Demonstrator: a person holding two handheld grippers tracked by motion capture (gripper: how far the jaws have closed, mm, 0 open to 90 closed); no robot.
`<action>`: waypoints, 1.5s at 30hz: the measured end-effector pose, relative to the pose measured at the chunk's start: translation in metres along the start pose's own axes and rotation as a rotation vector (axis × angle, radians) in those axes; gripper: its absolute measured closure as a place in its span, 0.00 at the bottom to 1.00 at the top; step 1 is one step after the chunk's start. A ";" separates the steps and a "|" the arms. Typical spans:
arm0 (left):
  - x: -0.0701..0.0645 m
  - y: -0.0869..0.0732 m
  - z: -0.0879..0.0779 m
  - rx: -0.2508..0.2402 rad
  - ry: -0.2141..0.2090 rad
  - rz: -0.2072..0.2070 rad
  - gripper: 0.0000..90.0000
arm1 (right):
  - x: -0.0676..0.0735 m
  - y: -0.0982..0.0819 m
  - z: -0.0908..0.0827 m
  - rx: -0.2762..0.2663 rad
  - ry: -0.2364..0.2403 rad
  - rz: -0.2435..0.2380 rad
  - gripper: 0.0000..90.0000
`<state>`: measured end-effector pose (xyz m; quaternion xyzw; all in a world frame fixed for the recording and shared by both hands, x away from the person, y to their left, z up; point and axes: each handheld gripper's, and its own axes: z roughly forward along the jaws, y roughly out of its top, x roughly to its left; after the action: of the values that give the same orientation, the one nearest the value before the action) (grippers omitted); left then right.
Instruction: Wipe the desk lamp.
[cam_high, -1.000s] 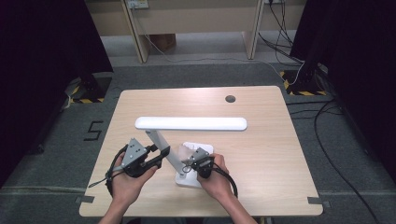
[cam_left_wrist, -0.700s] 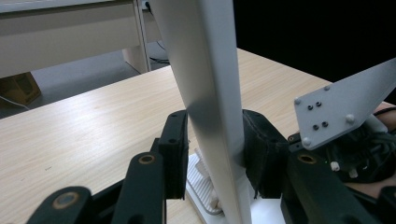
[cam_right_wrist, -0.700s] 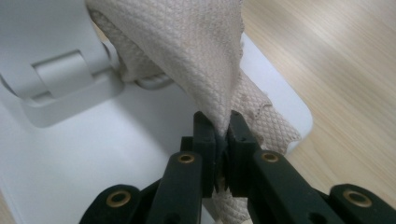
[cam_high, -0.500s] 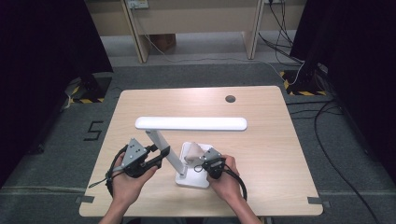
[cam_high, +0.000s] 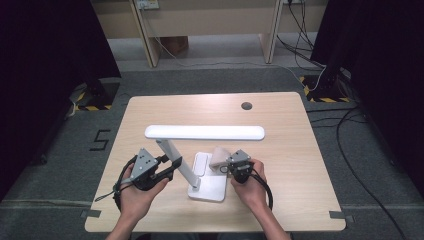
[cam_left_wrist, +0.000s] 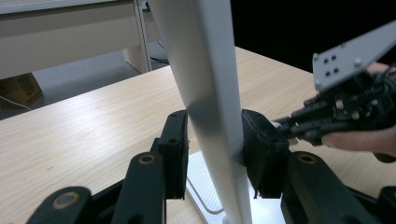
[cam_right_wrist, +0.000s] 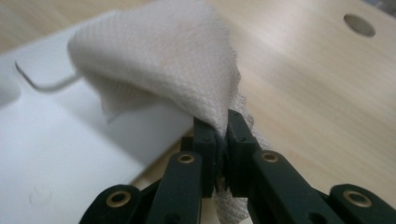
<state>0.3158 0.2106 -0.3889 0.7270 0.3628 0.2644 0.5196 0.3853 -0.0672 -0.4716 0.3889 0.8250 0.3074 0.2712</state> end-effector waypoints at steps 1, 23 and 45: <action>0.000 0.000 0.000 -0.001 0.000 -0.001 0.69 | 0.001 0.005 0.000 -0.012 -0.003 0.003 0.95; 0.001 -0.001 0.000 -0.003 -0.007 -0.007 0.69 | 0.057 0.055 0.054 0.026 0.145 -0.107 0.95; 0.001 -0.003 0.001 0.005 -0.010 -0.001 0.71 | 0.016 0.022 0.045 0.034 0.117 0.006 0.95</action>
<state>0.3167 0.2113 -0.3925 0.7294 0.3613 0.2597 0.5196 0.4177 -0.0293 -0.4887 0.3773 0.8433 0.3165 0.2150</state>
